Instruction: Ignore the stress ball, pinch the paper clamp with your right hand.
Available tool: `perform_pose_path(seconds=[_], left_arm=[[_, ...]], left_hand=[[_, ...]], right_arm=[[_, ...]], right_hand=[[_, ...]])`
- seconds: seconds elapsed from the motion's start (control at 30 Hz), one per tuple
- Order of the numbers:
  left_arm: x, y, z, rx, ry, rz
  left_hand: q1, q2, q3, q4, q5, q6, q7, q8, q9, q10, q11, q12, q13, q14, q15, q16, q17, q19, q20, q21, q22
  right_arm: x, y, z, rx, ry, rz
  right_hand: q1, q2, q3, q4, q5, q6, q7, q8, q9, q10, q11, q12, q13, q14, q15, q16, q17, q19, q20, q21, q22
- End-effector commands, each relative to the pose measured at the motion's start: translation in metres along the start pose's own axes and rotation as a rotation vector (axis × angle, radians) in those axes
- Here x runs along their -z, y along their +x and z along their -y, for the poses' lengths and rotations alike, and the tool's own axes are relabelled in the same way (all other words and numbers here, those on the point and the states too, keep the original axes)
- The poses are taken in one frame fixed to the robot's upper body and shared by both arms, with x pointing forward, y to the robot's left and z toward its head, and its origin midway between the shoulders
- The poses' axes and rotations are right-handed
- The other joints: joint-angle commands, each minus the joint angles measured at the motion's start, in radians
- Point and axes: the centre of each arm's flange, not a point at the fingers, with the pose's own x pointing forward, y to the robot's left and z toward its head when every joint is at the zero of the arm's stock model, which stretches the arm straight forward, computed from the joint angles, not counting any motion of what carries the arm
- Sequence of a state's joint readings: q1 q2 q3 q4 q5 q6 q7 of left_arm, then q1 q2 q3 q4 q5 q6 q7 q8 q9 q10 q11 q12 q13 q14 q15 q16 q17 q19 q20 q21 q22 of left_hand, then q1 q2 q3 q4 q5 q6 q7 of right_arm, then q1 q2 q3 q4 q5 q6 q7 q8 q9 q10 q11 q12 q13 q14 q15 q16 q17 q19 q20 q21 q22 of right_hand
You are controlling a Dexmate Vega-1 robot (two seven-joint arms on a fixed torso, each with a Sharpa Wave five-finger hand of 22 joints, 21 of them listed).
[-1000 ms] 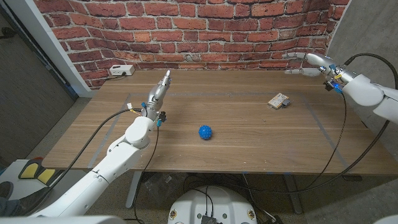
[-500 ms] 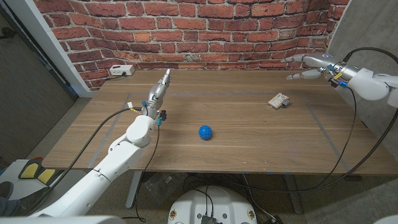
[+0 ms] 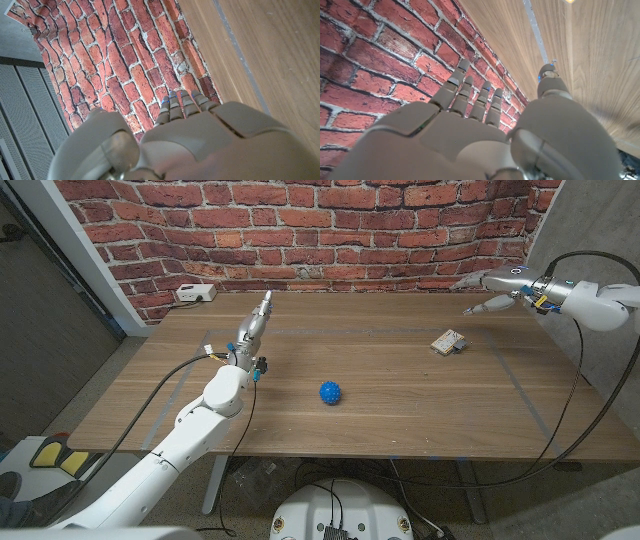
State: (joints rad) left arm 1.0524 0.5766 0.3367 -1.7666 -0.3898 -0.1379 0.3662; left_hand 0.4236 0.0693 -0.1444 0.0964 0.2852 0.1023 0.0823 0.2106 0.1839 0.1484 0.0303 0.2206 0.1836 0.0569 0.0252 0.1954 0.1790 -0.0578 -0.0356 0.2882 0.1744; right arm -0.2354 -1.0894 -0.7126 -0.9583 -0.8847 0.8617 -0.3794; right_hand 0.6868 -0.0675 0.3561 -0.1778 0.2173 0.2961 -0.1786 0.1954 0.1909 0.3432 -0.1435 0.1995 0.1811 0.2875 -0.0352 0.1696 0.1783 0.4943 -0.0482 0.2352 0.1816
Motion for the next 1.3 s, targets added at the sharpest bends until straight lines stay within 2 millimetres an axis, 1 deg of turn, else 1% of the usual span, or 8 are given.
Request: perform_pose_path(seconds=[0.03, 0.43, 0.67, 0.73, 0.83, 1.0, 1.13, 1.3], left_arm=[[0.006, -0.004, 0.000, -0.012, -0.014, -0.007], [0.009, -0.009, 0.003, -0.011, -0.024, -0.014], [0.011, -0.012, 0.005, -0.014, -0.028, -0.023], [0.012, -0.012, 0.005, -0.015, -0.029, -0.026], [0.013, -0.013, 0.005, -0.018, -0.031, -0.029], [0.012, -0.014, 0.005, -0.022, -0.026, -0.032], [0.011, -0.014, 0.006, -0.023, -0.023, -0.033], [0.009, -0.012, 0.007, -0.020, -0.019, -0.032]], left_hand=[[0.004, 0.002, -0.007, 0.002, 0.000, 0.007, -0.001, -0.003, 0.001, 0.005, 0.002, -0.004, 0.006, 0.007, -0.005, -0.003, 0.003, -0.006, -0.008, -0.004, 0.004], [0.003, 0.002, -0.010, 0.003, 0.000, 0.009, 0.000, -0.004, 0.002, 0.005, 0.002, -0.006, 0.006, 0.006, -0.002, -0.004, 0.003, -0.007, -0.006, -0.008, 0.004], [0.002, 0.002, -0.013, 0.003, 0.000, 0.009, 0.000, -0.005, 0.002, 0.005, 0.003, -0.007, 0.006, 0.005, -0.002, -0.005, 0.003, -0.008, -0.005, -0.011, 0.004], [0.001, 0.002, -0.013, 0.004, 0.000, 0.009, 0.000, -0.005, 0.002, 0.005, 0.003, -0.007, 0.006, 0.006, -0.002, -0.005, 0.003, -0.009, -0.005, -0.011, 0.004], [0.001, 0.002, -0.014, 0.004, 0.000, 0.009, 0.000, -0.006, 0.002, 0.005, 0.004, -0.008, 0.006, 0.005, -0.002, -0.005, 0.003, -0.010, -0.004, -0.012, 0.004], [0.001, 0.002, -0.015, 0.004, 0.000, 0.009, -0.001, -0.006, 0.002, 0.006, 0.003, -0.008, 0.006, 0.005, -0.001, -0.005, 0.003, -0.010, -0.002, -0.014, 0.004], [0.000, 0.002, -0.016, 0.005, 0.000, 0.010, -0.001, -0.006, 0.002, 0.006, 0.004, -0.008, 0.006, 0.005, -0.002, -0.005, 0.004, -0.012, -0.002, -0.016, 0.004], [0.000, 0.002, -0.017, 0.005, 0.000, 0.011, -0.002, -0.006, 0.002, 0.007, 0.002, -0.008, 0.006, 0.005, -0.001, -0.005, 0.004, -0.011, -0.003, -0.017, 0.004]], right_arm=[[0.002, 0.002, -0.002, -0.113, -0.147, 0.042], [0.003, 0.001, -0.015, -0.205, -0.235, 0.063], [0.006, 0.005, -0.023, -0.280, -0.277, 0.072], [0.005, 0.007, -0.025, -0.304, -0.306, 0.073], [0.005, 0.011, -0.028, -0.325, -0.323, 0.070], [0.007, 0.016, -0.034, -0.346, -0.327, 0.081], [0.007, 0.019, -0.037, -0.352, -0.310, 0.091], [0.008, 0.020, -0.040, -0.366, -0.288, 0.100]], right_hand=[[0.015, -0.004, 0.008, 0.001, 0.006, -0.004, 0.002, -0.003, 0.001, -0.012, 0.004, -0.006, 0.002, -0.007, 0.002, 0.005, 0.003, 0.011, -0.009, 0.000, 0.002], [0.019, -0.022, 0.000, 0.011, 0.011, -0.040, 0.015, -0.010, 0.001, -0.059, 0.017, -0.015, 0.003, -0.043, 0.014, 0.003, 0.006, 0.003, 0.002, -0.008, 0.002], [0.035, -0.040, -0.004, 0.007, 0.016, -0.067, 0.023, -0.013, 0.002, -0.066, -0.006, -0.012, 0.003, -0.047, 0.012, 0.006, 0.006, 0.004, 0.003, -0.011, 0.001], [0.039, -0.060, -0.014, 0.016, 0.026, -0.140, 0.040, -0.018, 0.004, -0.099, -0.012, -0.014, 0.003, -0.099, 0.005, 0.000, 0.008, -0.018, 0.038, -0.024, 0.002], [0.028, -0.072, -0.027, 0.026, 0.035, -0.187, 0.048, -0.015, 0.005, -0.136, 0.004, -0.017, 0.003, -0.144, 0.012, 0.001, 0.011, -0.047, 0.082, -0.035, 0.003], [0.017, -0.079, -0.040, 0.033, 0.045, -0.265, 0.075, -0.023, 0.006, -0.160, 0.005, -0.015, 0.003, -0.167, 0.016, 0.006, 0.012, -0.056, 0.098, -0.036, 0.003], [0.016, -0.082, -0.043, 0.033, 0.048, -0.269, 0.079, -0.019, 0.006, -0.162, 0.006, -0.014, 0.003, -0.166, 0.015, 0.008, 0.012, -0.042, 0.105, -0.030, 0.003], [0.015, -0.085, -0.049, 0.034, 0.055, -0.231, 0.071, 0.005, 0.008, -0.155, 0.010, -0.007, 0.003, -0.153, 0.011, 0.015, 0.011, -0.029, 0.111, -0.026, 0.003]])
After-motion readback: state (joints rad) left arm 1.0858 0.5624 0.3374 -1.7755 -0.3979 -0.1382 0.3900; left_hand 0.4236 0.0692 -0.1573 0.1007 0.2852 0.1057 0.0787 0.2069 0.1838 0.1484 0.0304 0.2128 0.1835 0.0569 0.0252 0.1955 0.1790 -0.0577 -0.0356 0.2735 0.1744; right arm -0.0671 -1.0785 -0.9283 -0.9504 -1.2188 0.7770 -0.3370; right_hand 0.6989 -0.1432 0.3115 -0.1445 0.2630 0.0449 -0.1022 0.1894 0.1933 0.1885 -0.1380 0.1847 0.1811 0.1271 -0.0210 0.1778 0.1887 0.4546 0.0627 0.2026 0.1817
